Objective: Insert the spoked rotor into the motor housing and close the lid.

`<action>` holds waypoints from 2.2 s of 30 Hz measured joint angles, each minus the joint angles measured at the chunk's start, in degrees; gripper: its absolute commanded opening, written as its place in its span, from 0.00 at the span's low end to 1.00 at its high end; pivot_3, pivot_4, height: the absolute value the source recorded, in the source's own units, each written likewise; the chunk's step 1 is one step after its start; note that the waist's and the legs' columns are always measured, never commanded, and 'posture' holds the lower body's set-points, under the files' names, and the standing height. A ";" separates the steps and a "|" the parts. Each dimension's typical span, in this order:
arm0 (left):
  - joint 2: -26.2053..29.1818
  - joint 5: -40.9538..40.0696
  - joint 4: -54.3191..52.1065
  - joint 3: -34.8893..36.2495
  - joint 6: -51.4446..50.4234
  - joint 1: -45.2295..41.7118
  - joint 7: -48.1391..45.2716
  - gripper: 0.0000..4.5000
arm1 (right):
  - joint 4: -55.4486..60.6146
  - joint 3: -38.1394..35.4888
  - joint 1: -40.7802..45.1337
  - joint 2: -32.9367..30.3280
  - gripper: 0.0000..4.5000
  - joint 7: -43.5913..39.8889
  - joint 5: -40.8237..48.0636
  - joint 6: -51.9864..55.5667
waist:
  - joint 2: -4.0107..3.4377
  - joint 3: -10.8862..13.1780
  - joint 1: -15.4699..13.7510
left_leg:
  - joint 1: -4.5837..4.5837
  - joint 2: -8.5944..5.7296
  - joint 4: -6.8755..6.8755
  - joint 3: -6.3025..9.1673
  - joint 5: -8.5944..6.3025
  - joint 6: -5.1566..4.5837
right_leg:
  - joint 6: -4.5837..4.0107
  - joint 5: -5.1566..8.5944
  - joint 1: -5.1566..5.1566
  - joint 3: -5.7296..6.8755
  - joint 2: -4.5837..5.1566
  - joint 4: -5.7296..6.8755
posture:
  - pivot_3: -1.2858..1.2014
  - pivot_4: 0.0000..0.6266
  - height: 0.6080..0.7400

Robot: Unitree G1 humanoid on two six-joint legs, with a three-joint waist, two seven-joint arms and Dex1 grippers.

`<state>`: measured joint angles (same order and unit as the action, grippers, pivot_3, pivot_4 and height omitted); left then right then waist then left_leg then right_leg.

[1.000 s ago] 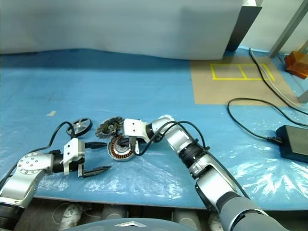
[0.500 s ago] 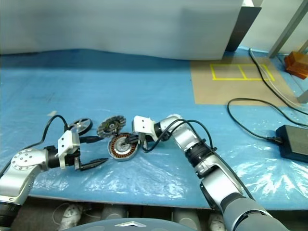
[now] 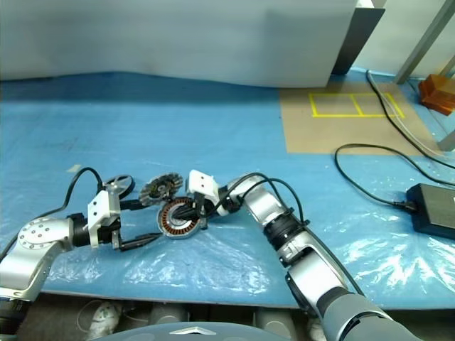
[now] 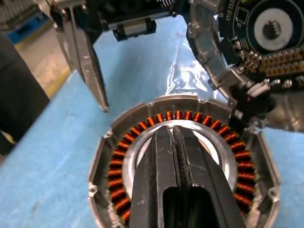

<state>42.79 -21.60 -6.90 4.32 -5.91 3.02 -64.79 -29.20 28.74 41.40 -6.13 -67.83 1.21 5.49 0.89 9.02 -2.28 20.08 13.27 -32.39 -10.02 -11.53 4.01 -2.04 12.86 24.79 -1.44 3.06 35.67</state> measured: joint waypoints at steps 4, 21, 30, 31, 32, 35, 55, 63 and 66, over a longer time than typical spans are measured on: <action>0.00 0.02 -0.97 -0.01 -1.17 -0.01 0.38 0.98 | -1.66 0.16 0.61 0.04 0.01 1.23 -1.34 -3.57 | 0.00 0.00 -0.14 | -0.09 -0.01 -0.02 0.00 0.00 -0.01 | 0.00 0.00 -0.14 0.00 0.02 -0.01 | 0.52 0.24 1.00; -2.83 -12.45 -17.30 6.07 -20.95 -1.01 15.36 0.98 | 26.66 -14.65 -9.95 -14.89 0.01 -1.56 16.82 25.28 | 0.00 0.05 -0.54 | 0.15 0.05 -0.01 0.01 0.00 0.01 | 0.00 0.00 0.00 0.01 -0.10 -0.16 | 0.52 0.24 1.00; 5.49 -9.69 -20.23 7.43 -25.63 -0.92 20.20 0.98 | 29.19 -16.56 -15.97 -16.81 0.01 5.17 16.60 26.12 | 0.02 0.07 0.03 | 0.08 0.10 -0.01 0.02 0.00 0.01 | 0.01 0.01 0.04 -0.05 -0.19 -0.14 | 0.52 0.24 1.00; 10.04 -7.85 -17.23 8.09 -23.38 -0.10 16.69 0.98 | 29.14 -16.54 -15.97 -17.11 0.01 5.41 16.44 25.77 | 0.05 0.08 0.04 | 0.07 0.10 0.01 0.03 0.00 0.01 | 0.03 0.02 0.04 -0.06 -0.22 -0.16 | 0.52 0.24 1.00; 13.34 -6.09 -13.64 9.27 -21.54 0.01 13.84 0.98 | 29.03 -16.58 -16.01 -17.58 0.01 5.60 16.23 25.46 | 0.04 0.08 -0.08 | 0.06 0.07 0.03 0.03 0.00 0.01 | 0.03 0.02 0.04 -0.07 -0.21 -0.20 | 0.52 0.24 1.00; 17.34 -2.15 -0.90 9.89 -15.73 -7.56 8.88 0.98 | 27.89 -16.53 -15.92 -17.88 0.01 6.10 15.72 24.51 | 0.05 0.10 -0.95 | 0.08 -0.02 0.03 0.03 0.00 0.01 | 0.05 0.02 -0.03 -0.05 -0.09 -0.23 | 0.52 0.24 1.00; 5.70 25.87 63.91 -17.72 20.52 -55.07 -15.33 0.98 | 32.50 -16.80 -22.34 -18.74 0.01 12.98 14.55 23.69 | 0.12 0.11 -2.11 | 0.13 -0.24 0.04 0.19 0.01 0.07 | 0.28 -0.14 -0.02 -0.02 0.08 -0.03 | 0.52 0.24 1.00; 5.69 29.34 69.29 -18.83 23.83 -57.00 -21.48 0.98 | 35.54 -16.96 -26.73 -20.12 0.01 15.80 14.55 24.35 | 0.13 0.12 -2.50 | 0.14 -0.24 0.03 0.22 0.00 0.09 | 0.28 -0.14 -0.03 0.01 0.10 -0.04 | 0.52 0.24 1.00; 5.66 28.41 68.80 -17.71 22.73 -57.99 -23.91 0.98 | 36.93 -16.95 -27.24 -20.11 0.01 16.86 14.57 24.53 | 0.13 0.12 -2.88 | 0.13 -0.23 0.01 0.22 0.00 0.09 | 0.24 -0.11 -0.03 0.01 0.10 -0.04 | 0.52 0.24 1.00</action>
<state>48.45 6.81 61.90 -13.40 16.82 -54.97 -88.70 7.73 11.79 14.16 -26.24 -50.97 15.78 30.02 1.02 9.15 -5.15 20.21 13.04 -32.38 -9.80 -11.53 4.10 -1.81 12.75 24.76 -1.43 3.15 35.64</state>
